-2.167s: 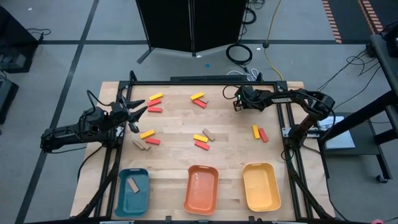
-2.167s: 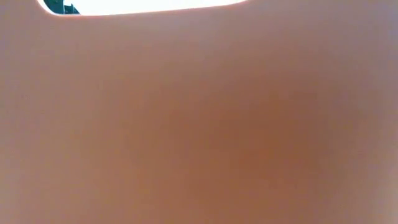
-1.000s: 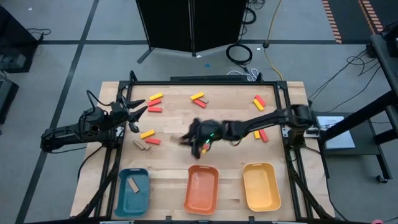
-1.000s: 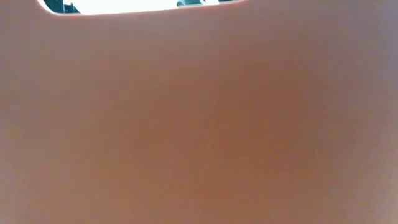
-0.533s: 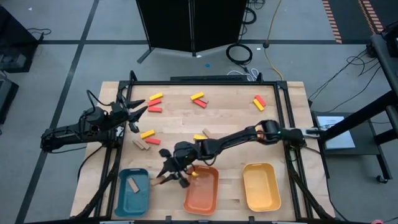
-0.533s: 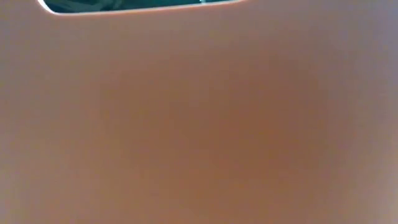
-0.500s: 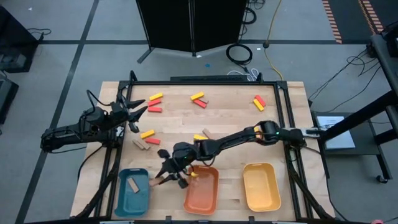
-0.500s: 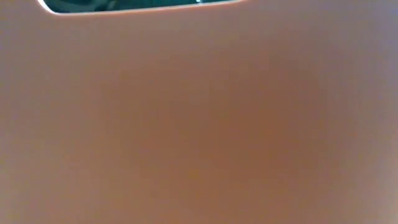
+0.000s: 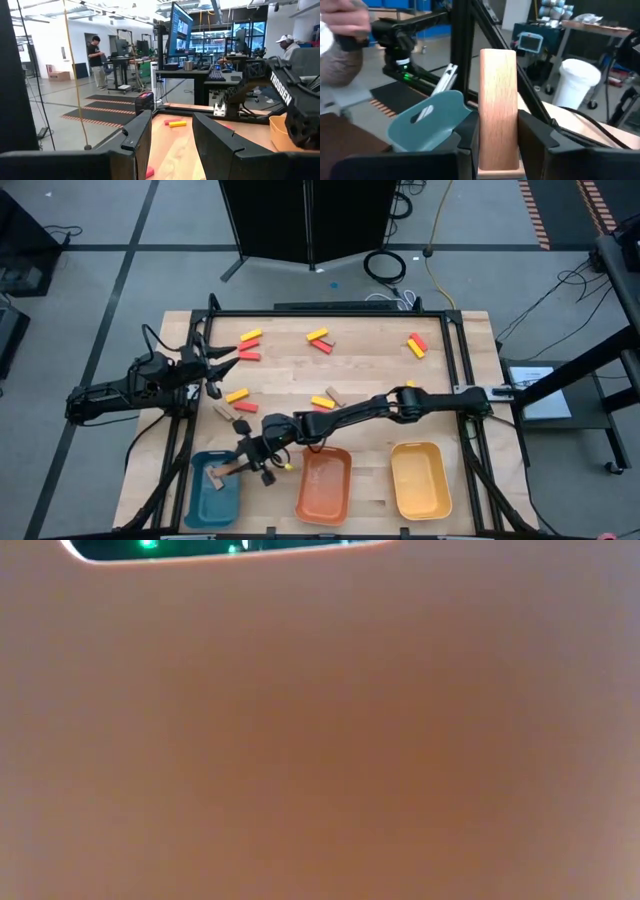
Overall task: Sort blocks
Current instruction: Put the top right brown block into the blue bin
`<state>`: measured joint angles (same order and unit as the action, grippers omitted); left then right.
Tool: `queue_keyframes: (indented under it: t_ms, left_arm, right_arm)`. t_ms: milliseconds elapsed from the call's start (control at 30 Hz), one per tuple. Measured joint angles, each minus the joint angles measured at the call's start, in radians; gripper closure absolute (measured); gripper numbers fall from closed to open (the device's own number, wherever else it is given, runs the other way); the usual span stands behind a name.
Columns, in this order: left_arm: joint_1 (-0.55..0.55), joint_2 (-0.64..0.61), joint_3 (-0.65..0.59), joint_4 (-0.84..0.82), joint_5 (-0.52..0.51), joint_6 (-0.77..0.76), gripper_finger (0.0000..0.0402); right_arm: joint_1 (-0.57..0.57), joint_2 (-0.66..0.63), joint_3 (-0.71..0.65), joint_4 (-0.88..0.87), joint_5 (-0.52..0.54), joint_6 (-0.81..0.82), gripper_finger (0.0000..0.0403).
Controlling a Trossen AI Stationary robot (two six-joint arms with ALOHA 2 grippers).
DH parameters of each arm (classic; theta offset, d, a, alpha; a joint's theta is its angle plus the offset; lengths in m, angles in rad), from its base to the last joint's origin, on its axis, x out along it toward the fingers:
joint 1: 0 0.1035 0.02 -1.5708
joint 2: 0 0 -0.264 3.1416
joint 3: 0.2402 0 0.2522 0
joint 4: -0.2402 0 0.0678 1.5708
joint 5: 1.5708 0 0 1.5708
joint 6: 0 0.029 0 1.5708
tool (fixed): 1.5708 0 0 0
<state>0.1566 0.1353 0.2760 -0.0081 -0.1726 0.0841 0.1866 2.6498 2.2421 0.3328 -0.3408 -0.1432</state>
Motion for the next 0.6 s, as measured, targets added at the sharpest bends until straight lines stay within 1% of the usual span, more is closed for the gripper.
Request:
queue_keyframes:
  t_ms: [133, 367, 600]
  left_arm:
    - [0.0, 0.0, 0.0, 0.003, 0.0, 0.001, 0.0261]
    - [0.0, 0.0, 0.001, 0.043, -0.001, 0.003, 0.0261]
    - [0.0, 0.0, 0.001, 0.088, -0.002, 0.01, 0.0261]
  right_arm:
    - [-0.009, 0.044, 0.007, 0.077, -0.001, 0.004, 0.0323]
    - [-0.025, 0.118, 0.007, 0.291, 0.005, 0.054, 0.0323]
    - [-0.018, 0.149, 0.006, 0.324, 0.003, 0.052, 0.0323]
